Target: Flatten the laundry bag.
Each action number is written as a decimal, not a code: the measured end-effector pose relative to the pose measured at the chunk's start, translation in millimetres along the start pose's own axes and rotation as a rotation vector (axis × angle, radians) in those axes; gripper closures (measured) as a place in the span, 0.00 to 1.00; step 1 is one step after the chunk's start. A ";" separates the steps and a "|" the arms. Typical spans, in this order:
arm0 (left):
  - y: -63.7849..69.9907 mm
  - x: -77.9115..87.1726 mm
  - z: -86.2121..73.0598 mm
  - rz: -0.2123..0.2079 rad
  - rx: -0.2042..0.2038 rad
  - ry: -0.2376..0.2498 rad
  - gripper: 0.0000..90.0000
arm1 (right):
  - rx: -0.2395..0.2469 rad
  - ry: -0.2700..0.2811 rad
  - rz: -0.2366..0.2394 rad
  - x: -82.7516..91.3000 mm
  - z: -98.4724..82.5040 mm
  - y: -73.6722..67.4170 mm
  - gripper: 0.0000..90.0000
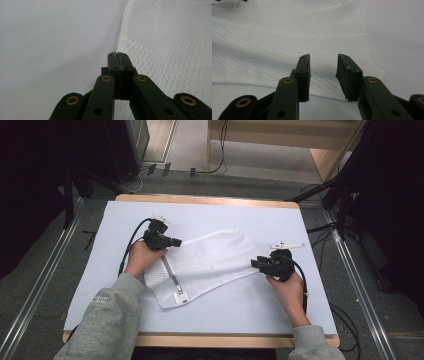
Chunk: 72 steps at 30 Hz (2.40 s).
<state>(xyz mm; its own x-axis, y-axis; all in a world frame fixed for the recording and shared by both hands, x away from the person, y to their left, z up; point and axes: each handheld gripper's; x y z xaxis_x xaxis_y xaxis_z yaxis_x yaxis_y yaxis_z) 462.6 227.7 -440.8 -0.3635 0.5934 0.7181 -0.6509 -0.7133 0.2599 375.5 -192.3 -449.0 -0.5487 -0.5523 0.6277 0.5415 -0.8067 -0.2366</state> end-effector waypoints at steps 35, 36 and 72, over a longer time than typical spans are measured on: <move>-42.8 78.4 -61.5 0.109 0.195 0.054 0.87 | 0.129 -0.060 0.138 -50.8 14.0 -67.7 0.73; -40.0 80.7 -62.3 0.120 0.177 0.054 0.84 | 0.131 -0.060 0.143 -52.2 13.8 -71.0 0.73; -25.4 107.6 -78.1 0.060 0.174 0.116 0.62 | 0.233 -0.165 0.179 -80.0 3.9 -120.3 1.00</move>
<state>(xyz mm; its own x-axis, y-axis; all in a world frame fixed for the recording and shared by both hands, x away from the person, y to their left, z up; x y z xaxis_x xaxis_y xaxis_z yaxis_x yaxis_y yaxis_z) 388.0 338.8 -420.5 -0.4788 0.5796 0.6594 -0.5048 -0.7963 0.3334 356.7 -50.2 -467.9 -0.3315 -0.6239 0.7077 0.7616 -0.6197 -0.1896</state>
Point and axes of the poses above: each handheld gripper's, and its own axes: x roughly backward along the jaws, z roughly out of its top, y roughly to its right, and after that the axes turned 1 degree about y, right-handed
